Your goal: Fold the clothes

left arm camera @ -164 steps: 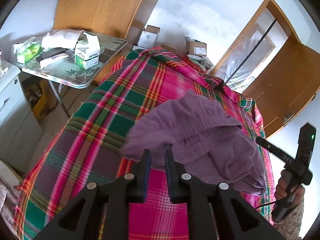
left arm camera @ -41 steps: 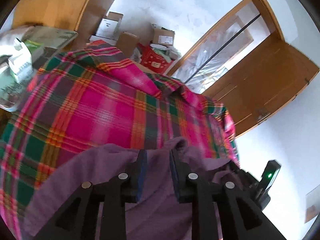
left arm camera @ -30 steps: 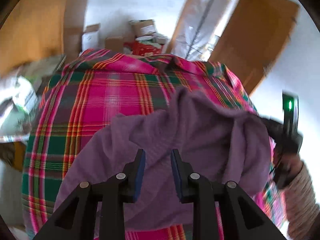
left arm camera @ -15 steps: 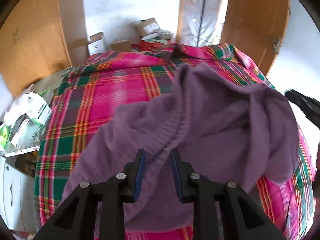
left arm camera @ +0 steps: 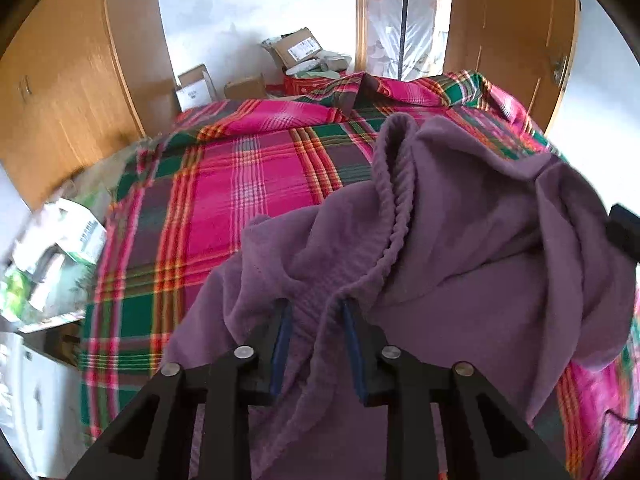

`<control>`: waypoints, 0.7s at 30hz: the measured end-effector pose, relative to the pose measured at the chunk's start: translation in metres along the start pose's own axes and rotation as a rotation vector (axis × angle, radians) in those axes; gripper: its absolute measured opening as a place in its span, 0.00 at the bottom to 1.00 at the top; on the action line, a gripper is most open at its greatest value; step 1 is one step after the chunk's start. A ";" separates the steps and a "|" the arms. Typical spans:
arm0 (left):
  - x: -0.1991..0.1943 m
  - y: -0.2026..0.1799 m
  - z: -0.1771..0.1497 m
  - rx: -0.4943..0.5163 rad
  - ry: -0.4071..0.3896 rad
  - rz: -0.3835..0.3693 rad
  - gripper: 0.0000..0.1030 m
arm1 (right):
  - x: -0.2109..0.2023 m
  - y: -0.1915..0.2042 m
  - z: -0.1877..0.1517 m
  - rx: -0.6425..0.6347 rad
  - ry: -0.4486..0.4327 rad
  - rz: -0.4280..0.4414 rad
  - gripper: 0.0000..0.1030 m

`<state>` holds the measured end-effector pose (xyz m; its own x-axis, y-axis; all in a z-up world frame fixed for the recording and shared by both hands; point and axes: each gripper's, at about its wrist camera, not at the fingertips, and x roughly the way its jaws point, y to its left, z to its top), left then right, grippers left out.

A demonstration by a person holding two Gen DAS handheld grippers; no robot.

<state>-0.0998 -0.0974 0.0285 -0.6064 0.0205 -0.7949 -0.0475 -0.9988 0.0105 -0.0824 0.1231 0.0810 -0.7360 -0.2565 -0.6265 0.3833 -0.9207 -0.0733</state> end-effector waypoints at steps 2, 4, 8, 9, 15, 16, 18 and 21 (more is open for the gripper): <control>0.000 0.007 0.001 -0.027 -0.001 -0.026 0.11 | 0.000 0.003 -0.001 0.002 0.003 0.008 0.28; 0.000 0.014 0.002 -0.053 -0.002 -0.052 0.08 | 0.001 0.006 -0.002 0.006 0.005 0.018 0.28; 0.000 0.027 0.004 -0.107 -0.005 -0.103 0.06 | 0.003 0.016 -0.002 -0.005 0.010 0.046 0.28; -0.002 0.031 0.005 -0.119 -0.015 -0.104 0.06 | 0.003 0.020 -0.003 -0.010 0.012 0.056 0.28; -0.009 0.047 0.010 -0.158 -0.060 -0.089 0.06 | 0.016 0.048 -0.004 -0.016 0.043 0.141 0.28; -0.010 0.050 0.011 -0.167 -0.068 -0.085 0.06 | 0.018 0.052 -0.006 -0.016 0.049 0.155 0.28; -0.011 0.058 0.014 -0.186 -0.086 -0.059 0.06 | 0.023 0.062 -0.011 -0.032 0.070 0.180 0.28; -0.011 0.071 0.020 -0.215 -0.107 0.003 0.00 | 0.028 0.073 -0.018 -0.049 0.100 0.189 0.28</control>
